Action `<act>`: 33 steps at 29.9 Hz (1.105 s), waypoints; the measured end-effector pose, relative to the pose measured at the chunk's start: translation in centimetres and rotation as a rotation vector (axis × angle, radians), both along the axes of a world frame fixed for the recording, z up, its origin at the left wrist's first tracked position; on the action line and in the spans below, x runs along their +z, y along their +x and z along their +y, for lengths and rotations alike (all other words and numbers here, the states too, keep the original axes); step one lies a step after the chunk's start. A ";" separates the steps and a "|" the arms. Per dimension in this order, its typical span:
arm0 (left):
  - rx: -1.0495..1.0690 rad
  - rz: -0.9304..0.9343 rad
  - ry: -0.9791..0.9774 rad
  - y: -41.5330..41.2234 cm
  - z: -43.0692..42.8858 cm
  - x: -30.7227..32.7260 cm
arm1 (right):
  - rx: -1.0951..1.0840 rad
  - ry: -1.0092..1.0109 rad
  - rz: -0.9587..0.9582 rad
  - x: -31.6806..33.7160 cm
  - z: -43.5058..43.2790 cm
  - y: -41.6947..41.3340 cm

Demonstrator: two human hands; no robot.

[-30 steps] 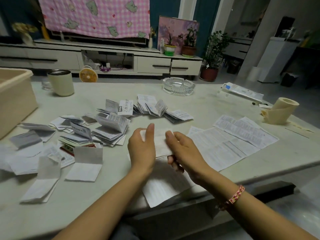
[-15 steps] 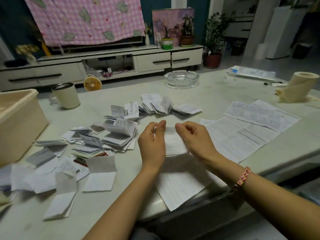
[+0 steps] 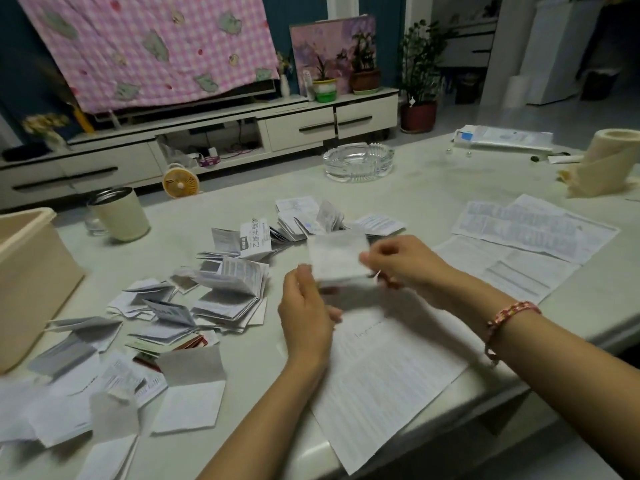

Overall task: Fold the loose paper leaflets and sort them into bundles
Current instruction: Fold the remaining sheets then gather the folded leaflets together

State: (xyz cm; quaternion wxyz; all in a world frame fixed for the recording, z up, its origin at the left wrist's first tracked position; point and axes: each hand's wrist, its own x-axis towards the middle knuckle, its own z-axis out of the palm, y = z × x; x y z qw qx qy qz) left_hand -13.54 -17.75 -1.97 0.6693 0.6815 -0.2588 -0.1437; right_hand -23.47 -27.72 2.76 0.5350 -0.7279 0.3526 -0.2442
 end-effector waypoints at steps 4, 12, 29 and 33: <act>-0.113 -0.158 0.105 -0.4 -0.1 -0.5 | -0.440 0.132 -0.264 -0.5 -5.6 0.5; -0.128 -0.409 0.291 -0.3 -0.4 -1.0 | -0.527 -0.313 0.343 -3.9 -10.2 3.1; -0.124 -0.748 0.208 -2.7 0.9 -0.1 | -0.340 -0.543 0.540 -1.7 -10.6 -8.4; -0.157 -0.690 0.121 -4.2 0.6 1.3 | -0.408 -0.569 0.758 -3.3 -11.6 -12.9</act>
